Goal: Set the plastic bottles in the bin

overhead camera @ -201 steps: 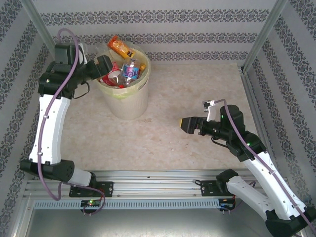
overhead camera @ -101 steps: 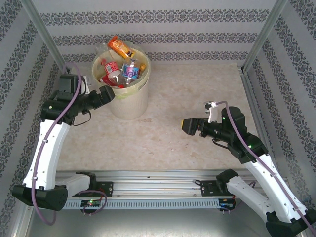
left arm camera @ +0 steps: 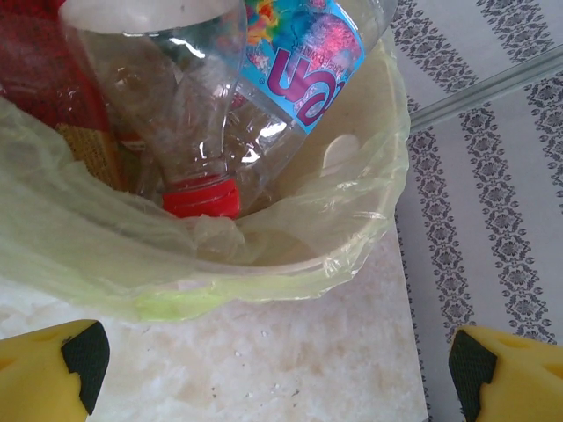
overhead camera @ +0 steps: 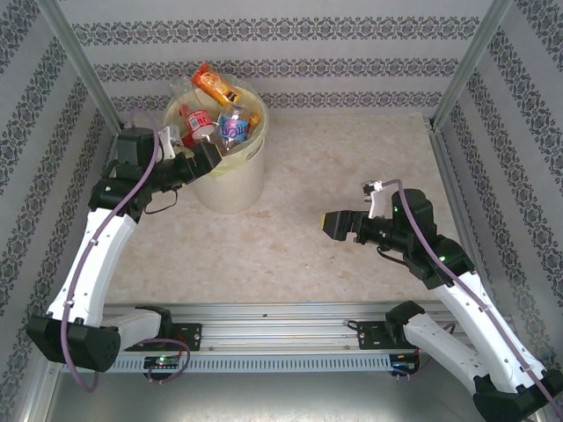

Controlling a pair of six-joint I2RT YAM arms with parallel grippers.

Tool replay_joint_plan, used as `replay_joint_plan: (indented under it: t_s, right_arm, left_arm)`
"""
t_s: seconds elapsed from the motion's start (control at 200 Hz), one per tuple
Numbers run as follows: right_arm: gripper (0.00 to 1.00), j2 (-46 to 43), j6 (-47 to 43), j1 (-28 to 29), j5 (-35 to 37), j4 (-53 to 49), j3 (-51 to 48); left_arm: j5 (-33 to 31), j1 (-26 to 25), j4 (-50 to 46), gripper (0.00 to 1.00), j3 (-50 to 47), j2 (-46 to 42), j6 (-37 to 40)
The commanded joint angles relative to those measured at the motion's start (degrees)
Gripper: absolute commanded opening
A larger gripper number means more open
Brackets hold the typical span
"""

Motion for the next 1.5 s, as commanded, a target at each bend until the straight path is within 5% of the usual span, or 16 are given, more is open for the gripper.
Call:
replay_joint_plan:
  t_s: [0.0, 0.909, 1.494]
  right_arm:
    - [0.98, 0.1, -0.5, -0.5, -0.6, 0.2, 0.5]
    - [0.98, -0.6, -0.6, -0.6, 0.5, -0.4, -0.8]
    - [0.98, 0.3, 0.6, -0.8, 3.6, 1.2, -2.0]
  left_arm:
    - [0.3, -0.6, 5.2, 1.0, -0.4, 1.1, 0.9]
    - [1.0, -0.6, 17.0, 1.0, 6.3, 12.9, 3.5]
    - [6.0, -0.6, 6.9, 1.0, -3.4, -0.8, 10.1]
